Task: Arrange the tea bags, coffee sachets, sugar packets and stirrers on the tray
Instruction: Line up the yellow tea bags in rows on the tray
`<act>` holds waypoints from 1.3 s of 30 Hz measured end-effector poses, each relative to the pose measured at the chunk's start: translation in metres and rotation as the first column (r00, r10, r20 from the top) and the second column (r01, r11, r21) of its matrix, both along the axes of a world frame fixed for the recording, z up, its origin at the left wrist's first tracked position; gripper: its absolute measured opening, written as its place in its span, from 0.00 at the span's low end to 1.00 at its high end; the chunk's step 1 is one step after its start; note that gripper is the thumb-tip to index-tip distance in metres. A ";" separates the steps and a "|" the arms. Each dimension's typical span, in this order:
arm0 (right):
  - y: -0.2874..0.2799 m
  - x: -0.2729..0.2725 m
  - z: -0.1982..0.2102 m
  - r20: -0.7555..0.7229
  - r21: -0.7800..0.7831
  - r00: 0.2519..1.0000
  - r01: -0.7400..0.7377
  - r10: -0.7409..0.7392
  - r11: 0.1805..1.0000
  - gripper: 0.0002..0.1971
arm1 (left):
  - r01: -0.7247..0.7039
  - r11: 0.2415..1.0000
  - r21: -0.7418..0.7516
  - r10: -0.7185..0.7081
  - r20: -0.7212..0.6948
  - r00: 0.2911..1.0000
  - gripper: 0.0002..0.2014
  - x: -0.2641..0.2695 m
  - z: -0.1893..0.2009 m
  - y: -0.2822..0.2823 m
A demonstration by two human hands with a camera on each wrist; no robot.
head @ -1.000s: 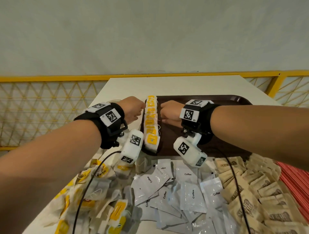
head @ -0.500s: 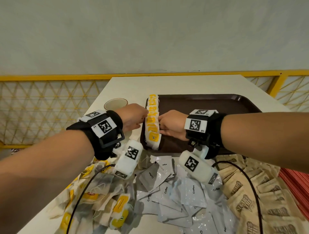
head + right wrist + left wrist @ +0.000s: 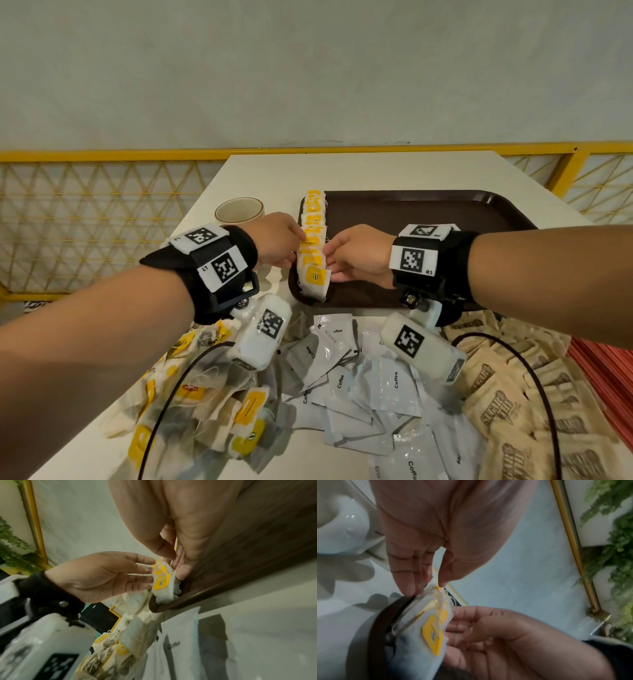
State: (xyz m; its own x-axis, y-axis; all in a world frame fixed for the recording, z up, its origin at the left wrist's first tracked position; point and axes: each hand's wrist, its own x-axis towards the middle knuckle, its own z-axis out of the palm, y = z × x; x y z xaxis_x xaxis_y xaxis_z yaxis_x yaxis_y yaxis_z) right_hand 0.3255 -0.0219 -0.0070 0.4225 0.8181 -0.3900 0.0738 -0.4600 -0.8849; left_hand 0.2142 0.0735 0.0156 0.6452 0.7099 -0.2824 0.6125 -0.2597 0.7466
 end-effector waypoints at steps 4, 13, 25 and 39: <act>-0.001 -0.002 0.002 0.027 0.033 0.999 -0.023 0.022 0.999 0.13 | 0.072 0.992 0.105 -0.058 -0.131 0.990 0.04 0.002 0.001 0.005; -0.009 0.001 0.006 0.112 -0.106 0.980 -0.153 0.165 0.982 0.15 | 0.099 0.986 0.136 -0.069 -0.205 0.976 0.05 0.011 -0.005 0.019; -0.002 -0.005 0.003 0.203 -0.013 0.947 -0.250 0.248 0.968 0.17 | 0.217 0.961 0.169 -0.164 -0.283 0.945 0.12 0.001 0.006 0.023; -0.011 -0.007 0.008 0.686 -0.265 0.425 -0.610 0.590 0.747 0.16 | 0.315 0.920 0.233 -0.214 -0.377 0.901 0.05 0.006 0.004 0.019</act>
State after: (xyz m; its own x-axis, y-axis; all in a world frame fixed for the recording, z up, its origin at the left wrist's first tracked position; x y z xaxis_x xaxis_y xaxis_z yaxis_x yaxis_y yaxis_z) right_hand 0.3187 -0.0328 0.0007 -0.0582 0.9799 -0.1910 0.9036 -0.0297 -0.4273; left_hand 0.2205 0.0928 0.0195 0.7216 0.6082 -0.3307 0.6918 -0.6153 0.3780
